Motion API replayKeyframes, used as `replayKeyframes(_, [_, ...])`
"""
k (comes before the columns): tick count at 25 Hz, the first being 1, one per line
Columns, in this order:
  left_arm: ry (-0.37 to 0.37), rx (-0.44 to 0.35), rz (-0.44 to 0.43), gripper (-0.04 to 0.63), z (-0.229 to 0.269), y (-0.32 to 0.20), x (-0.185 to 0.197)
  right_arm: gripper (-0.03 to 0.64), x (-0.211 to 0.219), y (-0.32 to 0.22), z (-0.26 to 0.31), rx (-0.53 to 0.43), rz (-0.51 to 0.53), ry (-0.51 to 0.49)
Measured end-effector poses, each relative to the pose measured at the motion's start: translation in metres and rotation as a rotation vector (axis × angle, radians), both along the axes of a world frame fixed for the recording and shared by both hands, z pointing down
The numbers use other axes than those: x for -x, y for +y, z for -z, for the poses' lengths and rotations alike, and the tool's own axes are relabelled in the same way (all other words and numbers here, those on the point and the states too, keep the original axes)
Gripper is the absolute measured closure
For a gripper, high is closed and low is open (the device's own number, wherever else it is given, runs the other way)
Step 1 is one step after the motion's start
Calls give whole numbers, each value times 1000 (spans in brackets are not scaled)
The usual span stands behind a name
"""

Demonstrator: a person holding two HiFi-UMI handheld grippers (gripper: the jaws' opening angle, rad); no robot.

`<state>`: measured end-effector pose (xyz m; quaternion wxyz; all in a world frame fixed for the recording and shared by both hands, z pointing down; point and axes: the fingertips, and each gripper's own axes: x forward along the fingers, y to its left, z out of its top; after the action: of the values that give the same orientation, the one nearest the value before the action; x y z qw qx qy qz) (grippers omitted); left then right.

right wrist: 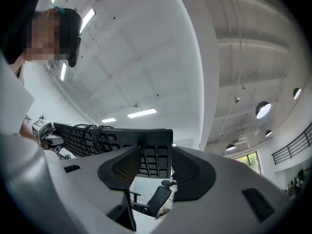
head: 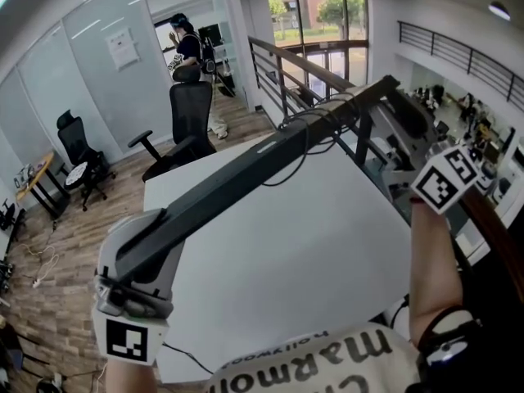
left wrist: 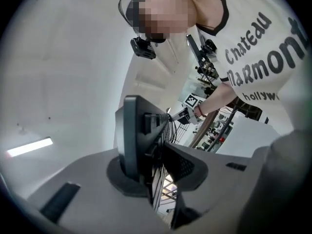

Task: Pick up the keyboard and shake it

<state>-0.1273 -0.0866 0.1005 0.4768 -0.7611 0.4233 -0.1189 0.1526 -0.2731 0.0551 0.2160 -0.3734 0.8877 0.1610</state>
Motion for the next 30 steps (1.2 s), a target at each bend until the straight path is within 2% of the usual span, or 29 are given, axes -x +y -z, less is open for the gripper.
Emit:
replayKeyframes(5, [56, 4, -28, 509, 1, 4, -3, 419, 1, 2, 8, -10, 19, -39])
replayKeyframes(10, [90, 24, -44, 509, 0, 4, -2, 414, -2, -5, 2, 28, 33, -52])
replayKeyframes(13, [100, 34, -56, 509, -2, 3, -1, 404, 2, -11, -6, 59, 106, -70])
replayKeyframes(14, [105, 39, -60, 509, -3, 3, 0, 396, 6, -12, -10, 70, 148, -67])
replayKeyframes(15, [113, 45, -64, 509, -3, 3, 0, 323, 12, -13, -16, 83, 185, -44])
replayKeyframes(16, [119, 49, -68, 508, -3, 3, 0, 304, 19, -14, -24, 95, 202, -2])
replayKeyframes(19, [125, 53, -87, 508, -1, 4, -5, 304, 30, -22, -46, 95, 144, 141])
replayKeyframes(23, [137, 69, -102, 508, -1, 4, -6, 304, 32, -24, -47, 42, 56, 227])
replayKeyframes(27, [157, 83, -113, 508, -1, 2, -1, 304, 29, -37, -48, 62, 10, 248])
replayKeyframes(30, [157, 97, -120, 506, -1, 1, 0, 304, 27, -36, -44, 81, 57, 204])
